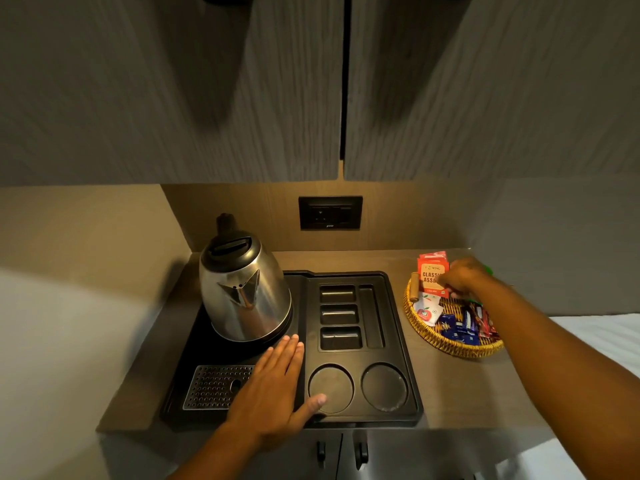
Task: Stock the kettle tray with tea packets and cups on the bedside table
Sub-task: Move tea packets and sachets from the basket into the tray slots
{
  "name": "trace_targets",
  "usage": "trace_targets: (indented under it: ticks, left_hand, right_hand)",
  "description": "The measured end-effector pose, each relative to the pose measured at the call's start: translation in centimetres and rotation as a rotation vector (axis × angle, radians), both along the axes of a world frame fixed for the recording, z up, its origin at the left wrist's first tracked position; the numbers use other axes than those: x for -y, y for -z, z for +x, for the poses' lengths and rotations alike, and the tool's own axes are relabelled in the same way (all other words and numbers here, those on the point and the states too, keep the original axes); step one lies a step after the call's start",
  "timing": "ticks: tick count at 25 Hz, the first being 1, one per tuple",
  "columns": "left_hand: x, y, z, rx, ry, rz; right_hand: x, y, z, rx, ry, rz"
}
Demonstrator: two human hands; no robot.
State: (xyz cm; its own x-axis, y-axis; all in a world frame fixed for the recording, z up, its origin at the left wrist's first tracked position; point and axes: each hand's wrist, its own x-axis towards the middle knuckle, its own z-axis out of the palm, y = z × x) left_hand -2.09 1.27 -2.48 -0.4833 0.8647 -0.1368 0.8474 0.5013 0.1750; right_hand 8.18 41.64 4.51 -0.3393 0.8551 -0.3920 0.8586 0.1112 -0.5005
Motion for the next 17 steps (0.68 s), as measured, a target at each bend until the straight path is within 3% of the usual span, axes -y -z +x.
trace_targets:
  ticks: [5,8,11,17]
  left_hand:
    - [-0.1,0.2,-0.1,-0.013,0.007,0.015]
    - [-0.2,0.1,-0.1,-0.012,0.007,0.016]
    - [-0.1,0.1,-0.1,-0.011,0.005,0.021]
    - [-0.1,0.2,-0.2,-0.010,-0.001,0.019]
  right_hand:
    - [0.0,-5.4,0.8,-0.094,-0.202,0.195]
    - [3.8,-6.1,-2.4,-0.294,-0.365,0.118]
    - [8.9,-3.2,-7.3,-0.319,-0.487,-0.004]
    - [11.7,3.8,-11.8,-0.224,-0.377,-0.108]
